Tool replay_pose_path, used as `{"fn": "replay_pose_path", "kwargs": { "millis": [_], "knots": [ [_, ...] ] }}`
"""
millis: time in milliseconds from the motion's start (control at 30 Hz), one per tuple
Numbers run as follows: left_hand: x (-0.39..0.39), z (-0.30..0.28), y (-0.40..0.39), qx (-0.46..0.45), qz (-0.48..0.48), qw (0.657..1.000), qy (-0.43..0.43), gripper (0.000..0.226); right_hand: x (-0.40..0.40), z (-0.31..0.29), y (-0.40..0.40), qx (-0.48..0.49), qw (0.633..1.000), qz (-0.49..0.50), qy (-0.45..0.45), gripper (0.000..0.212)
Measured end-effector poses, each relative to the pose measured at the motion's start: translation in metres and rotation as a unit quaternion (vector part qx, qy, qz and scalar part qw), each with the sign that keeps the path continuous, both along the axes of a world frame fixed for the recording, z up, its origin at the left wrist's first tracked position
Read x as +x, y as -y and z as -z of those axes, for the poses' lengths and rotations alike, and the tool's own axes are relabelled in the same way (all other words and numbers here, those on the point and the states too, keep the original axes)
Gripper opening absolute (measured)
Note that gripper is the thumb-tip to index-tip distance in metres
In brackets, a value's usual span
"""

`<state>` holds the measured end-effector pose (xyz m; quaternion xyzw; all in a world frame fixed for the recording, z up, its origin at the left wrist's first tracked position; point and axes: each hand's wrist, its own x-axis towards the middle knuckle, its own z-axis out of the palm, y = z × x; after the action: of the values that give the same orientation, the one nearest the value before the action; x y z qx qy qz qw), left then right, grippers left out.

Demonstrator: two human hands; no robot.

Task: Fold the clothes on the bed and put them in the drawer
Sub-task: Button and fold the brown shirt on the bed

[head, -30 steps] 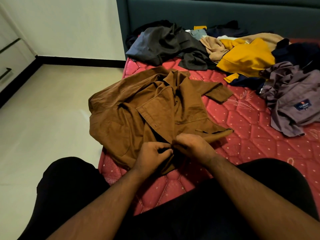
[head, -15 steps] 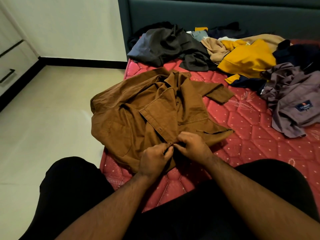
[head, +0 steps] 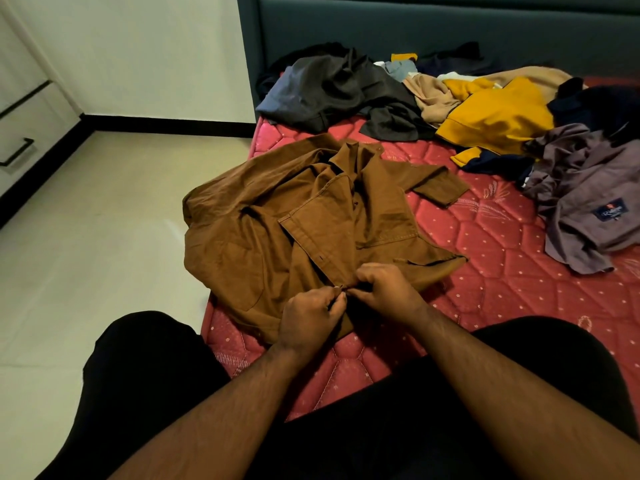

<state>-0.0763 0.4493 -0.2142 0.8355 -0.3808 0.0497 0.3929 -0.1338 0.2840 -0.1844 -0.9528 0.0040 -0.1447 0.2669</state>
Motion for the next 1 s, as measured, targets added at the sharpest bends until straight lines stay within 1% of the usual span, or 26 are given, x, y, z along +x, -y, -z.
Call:
{"fn": "replay_pose_path", "kwargs": {
  "millis": [167, 233, 333, 367, 400, 467, 533, 567, 600, 667, 700, 733, 767, 833, 867, 933, 967, 1000],
  "knots": [
    [-0.001, 0.001, 0.002, 0.028, -0.023, 0.999, 0.004, 0.041, 0.0, 0.001, -0.001, -0.021, 0.999, -0.009, -0.03, 0.013],
    [-0.002, -0.001, 0.002, 0.032, -0.039, 0.999, -0.004, 0.038, -0.002, 0.0, -0.004, -0.034, 0.999, -0.004, -0.036, 0.012],
    [-0.006, -0.011, 0.006, 0.035, -0.064, 0.996, -0.06, 0.024, -0.003, -0.004, -0.011, -0.038, 0.998, 0.001, -0.042, 0.007],
    [-0.007, -0.014, 0.008, 0.039, -0.069, 0.994, -0.079, 0.025, -0.003, -0.004, -0.013, -0.033, 0.998, -0.002, -0.054, 0.006],
    [-0.007, -0.015, 0.009, 0.052, -0.072, 0.991, -0.098, 0.025, -0.003, -0.003, -0.014, -0.025, 0.997, -0.006, -0.074, 0.007],
    [0.0, -0.015, 0.006, 0.107, -0.066, 0.985, -0.12, 0.02, -0.006, 0.001, -0.01, -0.007, 0.991, -0.004, -0.131, 0.012],
    [0.014, -0.015, -0.007, 0.194, -0.025, 0.975, -0.105, 0.012, -0.008, 0.005, 0.003, 0.018, 0.982, 0.032, -0.184, 0.01],
    [0.021, -0.016, -0.014, 0.236, 0.015, 0.968, -0.087, 0.013, -0.009, 0.005, 0.01, 0.025, 0.977, 0.055, -0.202, 0.005],
    [0.025, -0.018, -0.02, 0.274, 0.059, 0.958, -0.063, 0.016, -0.011, 0.003, 0.016, 0.015, 0.973, 0.075, -0.216, 0.006],
    [0.027, -0.022, -0.028, 0.328, 0.121, 0.937, -0.014, 0.022, -0.013, -0.001, 0.024, -0.023, 0.963, 0.099, -0.25, 0.021],
    [0.025, -0.023, -0.029, 0.34, 0.129, 0.931, -0.007, 0.025, -0.014, -0.002, 0.026, -0.041, 0.958, 0.102, -0.264, 0.024],
    [0.022, -0.023, -0.03, 0.337, 0.117, 0.934, -0.022, 0.027, -0.014, -0.004, 0.026, -0.057, 0.954, 0.096, -0.279, 0.023],
    [0.02, -0.025, -0.029, 0.319, 0.088, 0.942, -0.061, 0.027, -0.014, -0.004, 0.026, -0.069, 0.95, 0.083, -0.293, 0.021],
    [0.022, -0.026, -0.024, 0.265, 0.012, 0.948, -0.176, 0.029, -0.012, -0.005, 0.021, -0.111, 0.942, 0.046, -0.314, 0.021],
    [0.026, -0.027, -0.02, 0.237, -0.021, 0.945, -0.227, 0.036, -0.011, -0.006, 0.017, -0.144, 0.938, 0.037, -0.314, 0.022],
    [0.032, -0.028, -0.013, 0.17, -0.07, 0.933, -0.31, 0.048, -0.01, -0.008, 0.014, -0.18, 0.938, 0.041, -0.294, 0.024],
    [0.034, -0.028, -0.01, 0.133, -0.086, 0.926, -0.341, 0.047, -0.009, -0.009, 0.014, -0.181, 0.943, 0.043, -0.276, 0.024],
    [0.035, -0.028, -0.007, 0.094, -0.096, 0.92, -0.367, 0.04, -0.01, -0.01, 0.013, -0.172, 0.951, 0.043, -0.253, 0.024]
  ]
}}
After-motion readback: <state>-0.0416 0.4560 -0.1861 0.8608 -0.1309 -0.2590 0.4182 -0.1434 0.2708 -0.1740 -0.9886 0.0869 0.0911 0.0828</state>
